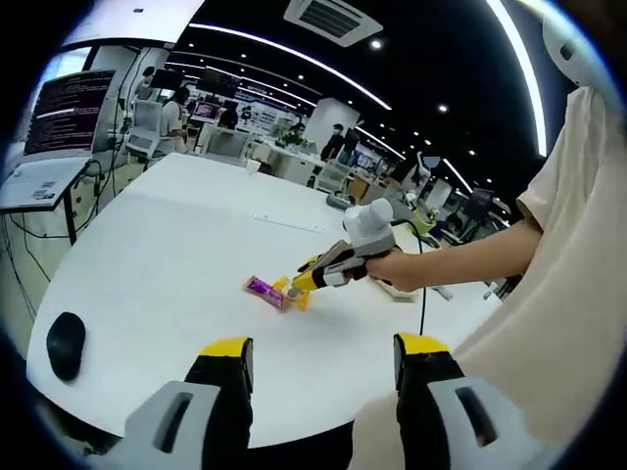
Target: Place the target food into the container with the food tongs after gripping and lifting it, then release it inside without dropping or visibly crushing the food.
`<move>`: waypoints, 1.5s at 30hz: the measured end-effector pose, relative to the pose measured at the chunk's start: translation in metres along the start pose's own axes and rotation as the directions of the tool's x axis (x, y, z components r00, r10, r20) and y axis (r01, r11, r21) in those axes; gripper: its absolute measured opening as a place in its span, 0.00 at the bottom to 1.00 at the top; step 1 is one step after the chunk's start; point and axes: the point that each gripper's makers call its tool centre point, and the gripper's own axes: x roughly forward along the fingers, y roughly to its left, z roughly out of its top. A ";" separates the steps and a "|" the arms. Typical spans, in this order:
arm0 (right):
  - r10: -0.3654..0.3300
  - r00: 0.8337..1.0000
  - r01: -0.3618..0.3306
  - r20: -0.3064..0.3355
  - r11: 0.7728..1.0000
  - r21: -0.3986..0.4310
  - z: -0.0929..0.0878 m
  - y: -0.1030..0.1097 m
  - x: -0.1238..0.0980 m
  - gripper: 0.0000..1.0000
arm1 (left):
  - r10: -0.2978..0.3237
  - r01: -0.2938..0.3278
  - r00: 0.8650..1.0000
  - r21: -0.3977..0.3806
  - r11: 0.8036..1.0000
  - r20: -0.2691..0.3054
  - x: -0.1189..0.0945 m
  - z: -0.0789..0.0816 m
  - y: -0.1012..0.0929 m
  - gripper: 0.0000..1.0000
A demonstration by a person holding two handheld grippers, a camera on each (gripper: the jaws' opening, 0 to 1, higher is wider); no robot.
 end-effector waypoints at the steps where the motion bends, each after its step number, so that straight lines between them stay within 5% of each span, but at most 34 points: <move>1: -0.003 1.000 0.003 -0.006 1.000 0.004 -0.001 0.000 0.000 0.27 | 0.000 0.000 1.000 -0.001 1.000 0.001 -0.001 0.000 0.001 0.58; 23: -0.010 0.999 0.013 -0.031 0.997 0.075 -0.004 0.001 0.008 0.24 | 0.001 -0.001 1.000 -0.006 1.000 -0.001 -0.014 -0.003 0.012 0.57; 25: 0.070 0.996 -0.062 -0.050 0.988 0.144 -0.006 0.015 0.007 0.21 | 0.001 -0.001 1.000 -0.006 1.000 0.001 -0.014 -0.003 0.012 0.57; 26: 0.051 0.997 -0.045 -0.049 0.992 0.122 -0.005 0.011 0.007 0.21 | 0.000 0.000 1.000 -0.006 1.000 0.001 -0.014 -0.003 0.012 0.57; 27: 0.001 0.999 0.002 -0.041 0.998 0.064 -0.001 0.003 0.003 0.20 | -0.003 0.003 1.000 -0.006 1.000 0.000 -0.014 -0.003 0.012 0.57; 29: 0.015 1.000 -0.013 -0.016 0.993 0.121 0.003 0.005 -0.001 0.21 | -0.006 0.006 1.000 -0.005 1.000 0.001 -0.014 -0.003 0.010 0.57; 45: -0.007 0.995 -0.006 0.103 0.993 0.121 0.038 -0.010 -0.043 0.22 | -0.062 0.062 0.998 0.027 0.998 -0.002 0.002 0.007 -0.002 0.57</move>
